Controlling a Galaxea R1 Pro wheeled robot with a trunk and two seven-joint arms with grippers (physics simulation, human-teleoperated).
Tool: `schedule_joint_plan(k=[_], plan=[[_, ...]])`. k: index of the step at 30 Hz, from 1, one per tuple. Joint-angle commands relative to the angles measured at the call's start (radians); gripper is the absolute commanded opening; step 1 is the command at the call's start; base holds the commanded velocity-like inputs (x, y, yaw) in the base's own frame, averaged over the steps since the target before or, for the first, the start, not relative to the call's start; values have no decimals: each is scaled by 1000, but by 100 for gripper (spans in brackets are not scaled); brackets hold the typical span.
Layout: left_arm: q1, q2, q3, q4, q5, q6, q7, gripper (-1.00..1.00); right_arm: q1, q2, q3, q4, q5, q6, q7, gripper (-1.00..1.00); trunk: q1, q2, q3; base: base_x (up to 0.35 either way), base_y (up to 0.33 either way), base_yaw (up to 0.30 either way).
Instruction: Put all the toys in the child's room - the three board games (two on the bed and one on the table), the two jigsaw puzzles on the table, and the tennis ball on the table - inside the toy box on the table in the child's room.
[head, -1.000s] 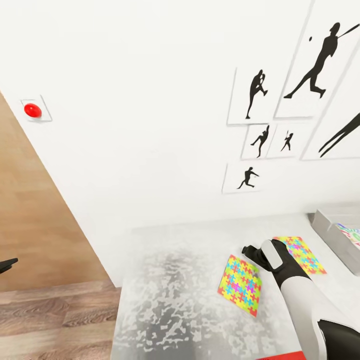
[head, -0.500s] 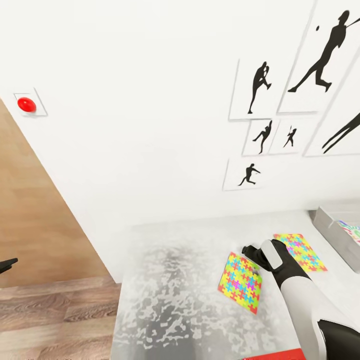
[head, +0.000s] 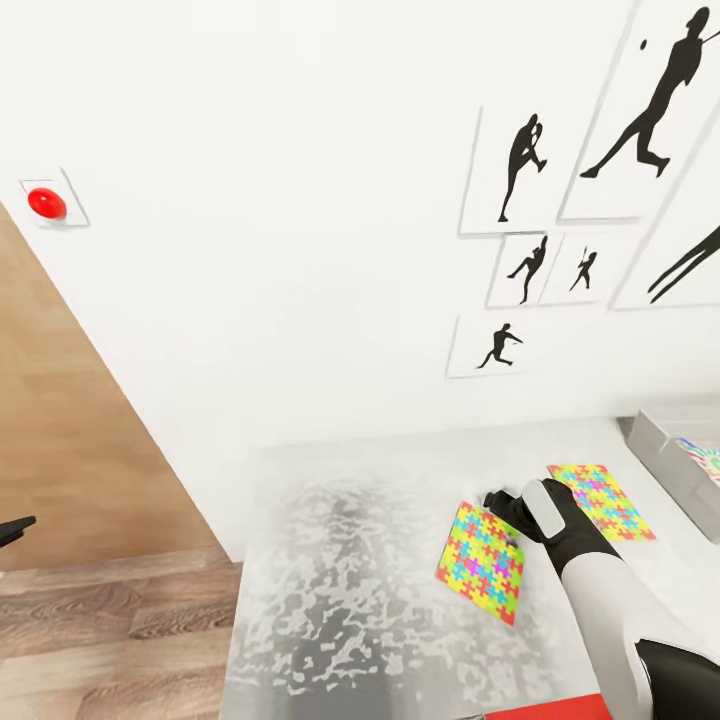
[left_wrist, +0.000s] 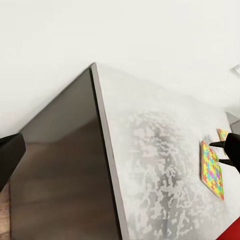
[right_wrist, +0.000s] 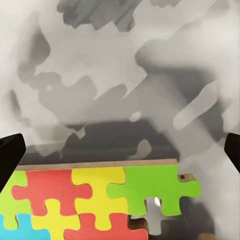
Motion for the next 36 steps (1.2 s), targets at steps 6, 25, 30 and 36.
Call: schedule_joint_plan(k=[6, 25, 30, 36], plan=[[-1, 0, 0, 0, 3, 6, -1, 100, -1, -1, 1, -2, -11, 2, -7, 100, 1, -2, -2, 0, 0, 0], [-1, 0, 0, 0, 4, 6, -1, 100, -1, 1, 0, -2, -12, 4, -2, 100, 1, -2, -2, 0, 0, 0], [-1, 0, 0, 0, 4, 6, -1, 100, -1, 1, -1, -2, -12, 4, -1, 100, 1, -2, -3, 0, 0, 0], [-1, -1, 0, 0, 3, 6, -1, 100, -1, 1, -1, -2, -13, 5, -1, 100, 1, -2, -11, 0, 0, 0]])
